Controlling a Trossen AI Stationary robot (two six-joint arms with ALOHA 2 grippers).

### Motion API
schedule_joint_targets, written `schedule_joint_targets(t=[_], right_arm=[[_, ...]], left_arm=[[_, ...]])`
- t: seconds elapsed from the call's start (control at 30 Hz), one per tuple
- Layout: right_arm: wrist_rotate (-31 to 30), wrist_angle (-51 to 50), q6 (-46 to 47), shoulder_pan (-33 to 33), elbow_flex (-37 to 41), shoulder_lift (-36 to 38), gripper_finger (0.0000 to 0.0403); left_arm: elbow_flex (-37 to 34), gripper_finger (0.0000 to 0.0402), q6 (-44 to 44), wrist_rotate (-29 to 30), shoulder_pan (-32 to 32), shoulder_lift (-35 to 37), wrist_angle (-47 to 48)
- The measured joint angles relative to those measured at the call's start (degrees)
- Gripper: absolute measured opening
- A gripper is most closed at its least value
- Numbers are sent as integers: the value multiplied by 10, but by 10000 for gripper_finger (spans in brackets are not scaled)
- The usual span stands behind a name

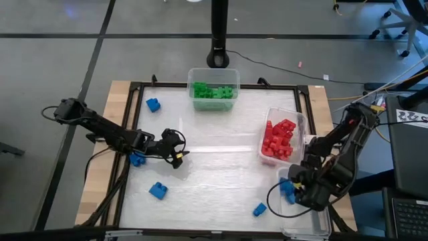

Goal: Sort blocks
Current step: Put the blue game piece into the bottom right transparent bin

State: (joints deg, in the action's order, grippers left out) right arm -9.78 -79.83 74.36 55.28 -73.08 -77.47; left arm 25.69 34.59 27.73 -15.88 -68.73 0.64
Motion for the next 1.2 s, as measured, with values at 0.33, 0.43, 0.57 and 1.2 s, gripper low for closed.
schedule_joint_targets(t=[0.33, 0.43, 0.57, 1.2], right_arm=[[-60, 119, -294, -136, 0, 0, 366], [-114, 186, -443, -188, 0, 0, 365], [-206, 260, -636, -242, 0, -8, 365], [-169, 764, -934, -401, 235, -124, 365]], left_arm=[[0, 244, -16, -1, 5, 0, 0], [1, 244, -24, 0, 21, 0, 4], [24, 244, -41, 0, 57, 8, 52], [97, 213, -94, 44, 400, 1, 261]])
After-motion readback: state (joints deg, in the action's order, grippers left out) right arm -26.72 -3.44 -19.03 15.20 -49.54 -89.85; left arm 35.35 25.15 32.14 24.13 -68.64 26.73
